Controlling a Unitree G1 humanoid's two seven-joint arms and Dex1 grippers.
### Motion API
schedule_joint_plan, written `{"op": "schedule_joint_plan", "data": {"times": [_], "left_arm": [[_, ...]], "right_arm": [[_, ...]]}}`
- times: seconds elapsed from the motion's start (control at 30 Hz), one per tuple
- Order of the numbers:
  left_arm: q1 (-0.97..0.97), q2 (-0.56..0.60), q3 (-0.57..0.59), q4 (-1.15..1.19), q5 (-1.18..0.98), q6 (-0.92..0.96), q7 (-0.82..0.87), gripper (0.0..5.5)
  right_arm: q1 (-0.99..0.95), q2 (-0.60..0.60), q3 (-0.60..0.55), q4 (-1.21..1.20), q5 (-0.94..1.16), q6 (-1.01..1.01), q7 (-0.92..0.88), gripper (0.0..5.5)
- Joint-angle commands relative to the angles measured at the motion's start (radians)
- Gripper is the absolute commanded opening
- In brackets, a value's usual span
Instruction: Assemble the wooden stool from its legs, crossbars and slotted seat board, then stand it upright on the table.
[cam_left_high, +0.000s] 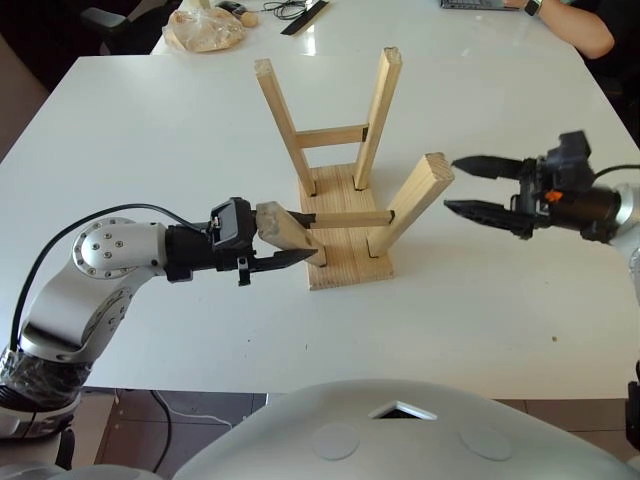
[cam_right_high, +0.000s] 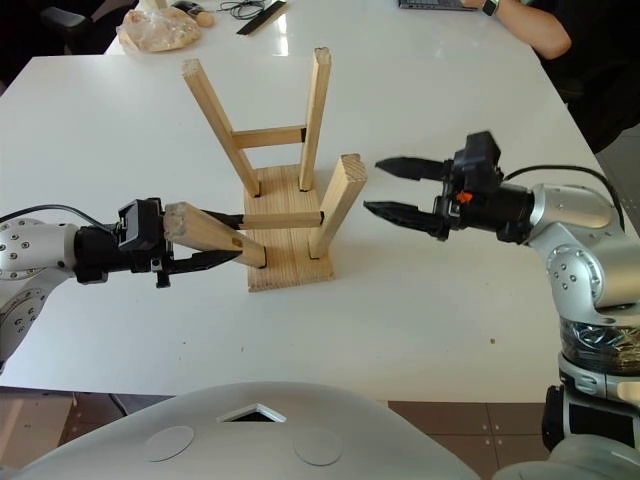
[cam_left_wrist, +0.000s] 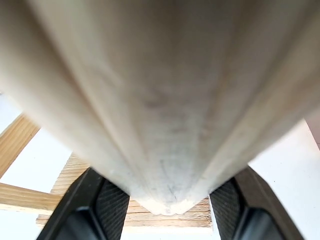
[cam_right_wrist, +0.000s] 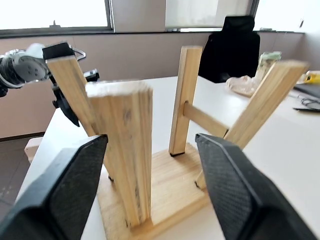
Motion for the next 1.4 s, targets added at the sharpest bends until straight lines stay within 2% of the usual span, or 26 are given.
{"op": "schedule_joint_plan", "data": {"times": [0.03, 0.17, 0.3, 0.47, 0.57, 0.77, 1.1, 1.4], "left_arm": [[0.071, 0.023, -0.071, 0.01, 0.091, 0.007, -0.067, 2.04], [0.074, 0.019, -0.082, 0.006, 0.124, -0.02, -0.06, 2.04], [0.061, 0.008, -0.089, 0.015, 0.133, -0.026, -0.052, 2.04], [0.058, 0.002, -0.092, 0.018, 0.139, -0.032, -0.047, 2.04], [0.068, 0.004, -0.09, 0.021, 0.145, -0.044, -0.049, 2.04], [0.104, 0.02, -0.06, 0.024, 0.134, -0.055, -0.052, 2.04], [0.142, 0.036, -0.031, 0.05, 0.131, -0.074, -0.06, 2.04], [0.193, 0.042, 0.002, 0.099, 0.07, 0.005, -0.05, 2.04]], "right_arm": [[-0.058, 0.012, -0.057, -0.021, 0.126, 0.076, -0.05, 3.22], [-0.122, 0.039, -0.062, -0.039, 0.214, 0.123, -0.121, 3.22], [-0.157, 0.08, -0.003, -0.099, 0.222, 0.132, -0.183, 3.22], [-0.097, 0.077, 0.159, -0.161, 0.036, 0.06, -0.15, 3.22], [-0.055, 0.053, 0.203, -0.13, -0.067, -0.005, -0.103, 3.22], [-0.049, 0.042, 0.189, -0.024, -0.139, -0.058, -0.063, 3.22], [-0.054, 0.036, 0.171, -0.002, -0.141, -0.069, -0.049, 3.22], [-0.043, 0.037, 0.186, 0.015, -0.181, -0.094, -0.047, 3.22]]}}
